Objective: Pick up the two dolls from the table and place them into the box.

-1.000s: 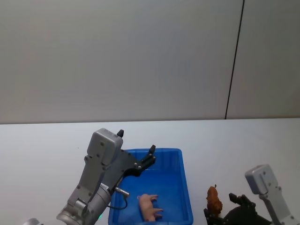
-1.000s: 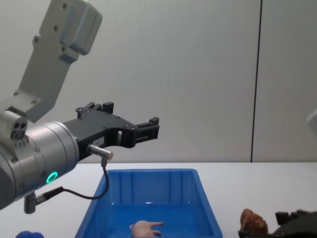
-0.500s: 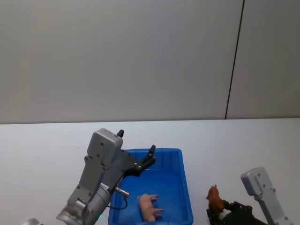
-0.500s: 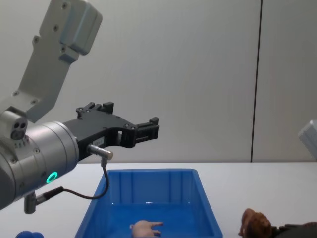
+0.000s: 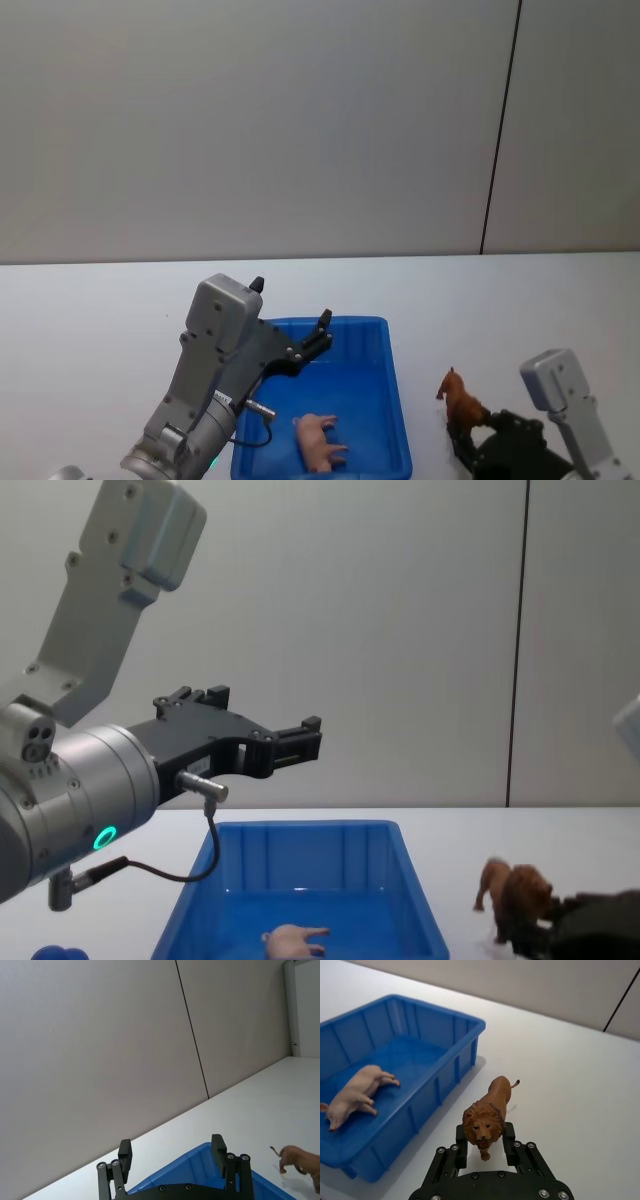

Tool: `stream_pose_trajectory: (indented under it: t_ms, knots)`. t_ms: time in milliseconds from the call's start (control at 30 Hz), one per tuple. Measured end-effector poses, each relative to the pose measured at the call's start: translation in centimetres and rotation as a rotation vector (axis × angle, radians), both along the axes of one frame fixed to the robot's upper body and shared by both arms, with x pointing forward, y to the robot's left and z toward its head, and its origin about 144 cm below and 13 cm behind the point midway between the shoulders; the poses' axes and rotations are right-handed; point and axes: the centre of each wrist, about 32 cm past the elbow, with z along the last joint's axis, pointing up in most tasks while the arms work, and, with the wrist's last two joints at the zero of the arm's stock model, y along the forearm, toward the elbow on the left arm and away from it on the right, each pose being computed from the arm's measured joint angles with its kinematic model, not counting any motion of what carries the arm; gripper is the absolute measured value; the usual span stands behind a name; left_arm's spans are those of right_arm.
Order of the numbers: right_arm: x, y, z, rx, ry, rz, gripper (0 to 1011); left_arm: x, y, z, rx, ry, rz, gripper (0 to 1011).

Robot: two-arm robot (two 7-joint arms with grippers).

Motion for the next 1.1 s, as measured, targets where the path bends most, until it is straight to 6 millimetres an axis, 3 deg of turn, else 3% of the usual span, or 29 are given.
stream_pose_trajectory:
  t_ms: [533, 900, 1033, 1100]
  knots:
    - [0.2, 1.1, 3.3, 0.011, -0.151, 0.071, 405, 0.0, 0.0, 0.0, 0.000, 0.000, 0.000, 1001]
    - [2.1, 3.6, 5.1, 0.043, -0.119, 0.200, 406, 0.0, 0.0, 0.0, 0.000, 0.000, 0.000, 1001]
    - [2.9, 4.6, 5.2, 0.049, -0.079, 0.237, 467, 0.0, 0.0, 0.0, 0.000, 0.000, 0.000, 1001]
    - [3.1, 4.9, 5.2, 0.050, -0.068, 0.245, 550, 0.0, 0.0, 0.0, 0.000, 0.000, 0.000, 1001]
